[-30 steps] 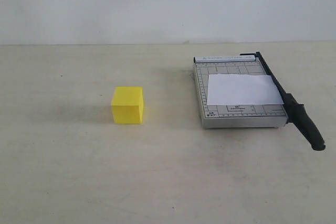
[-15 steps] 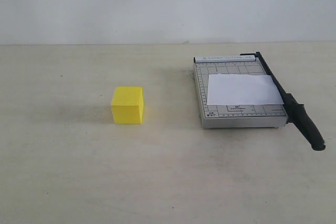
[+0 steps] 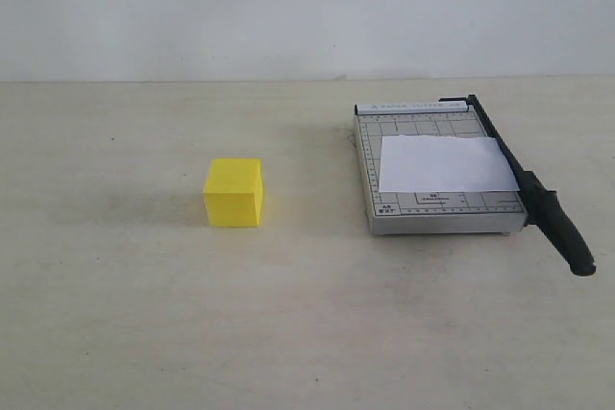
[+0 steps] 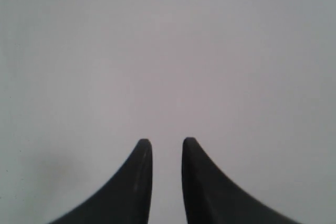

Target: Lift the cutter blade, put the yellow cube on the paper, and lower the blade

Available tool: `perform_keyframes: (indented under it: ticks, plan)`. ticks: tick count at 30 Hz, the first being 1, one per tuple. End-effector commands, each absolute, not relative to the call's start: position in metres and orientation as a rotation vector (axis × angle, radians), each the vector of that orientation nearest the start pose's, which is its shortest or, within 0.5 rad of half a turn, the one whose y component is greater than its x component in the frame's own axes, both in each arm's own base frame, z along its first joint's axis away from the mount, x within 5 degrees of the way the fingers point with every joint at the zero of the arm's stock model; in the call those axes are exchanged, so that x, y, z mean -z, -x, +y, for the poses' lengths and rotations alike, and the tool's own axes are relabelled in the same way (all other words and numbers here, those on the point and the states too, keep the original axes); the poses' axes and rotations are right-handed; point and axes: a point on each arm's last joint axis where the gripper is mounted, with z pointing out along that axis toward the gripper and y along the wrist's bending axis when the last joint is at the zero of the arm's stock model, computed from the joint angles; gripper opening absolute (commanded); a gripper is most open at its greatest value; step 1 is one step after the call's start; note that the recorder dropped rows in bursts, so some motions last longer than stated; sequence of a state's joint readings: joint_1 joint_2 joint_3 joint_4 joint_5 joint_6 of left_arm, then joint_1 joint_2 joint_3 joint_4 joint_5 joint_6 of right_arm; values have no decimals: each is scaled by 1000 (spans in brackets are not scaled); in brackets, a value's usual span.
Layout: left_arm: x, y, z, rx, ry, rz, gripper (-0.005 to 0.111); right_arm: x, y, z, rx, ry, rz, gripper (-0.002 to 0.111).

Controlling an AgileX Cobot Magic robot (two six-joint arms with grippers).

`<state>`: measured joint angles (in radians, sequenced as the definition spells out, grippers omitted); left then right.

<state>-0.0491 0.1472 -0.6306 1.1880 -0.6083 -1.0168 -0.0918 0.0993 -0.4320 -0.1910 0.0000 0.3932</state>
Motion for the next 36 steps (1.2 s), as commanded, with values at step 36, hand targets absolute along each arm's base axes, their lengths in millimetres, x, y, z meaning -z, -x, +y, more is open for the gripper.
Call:
perform_keyframes:
  ticks: [36]
  plan:
    - [-312,-175,-74,-111,-1041,1497,4,-340,-232,15,7,58,2306,50]
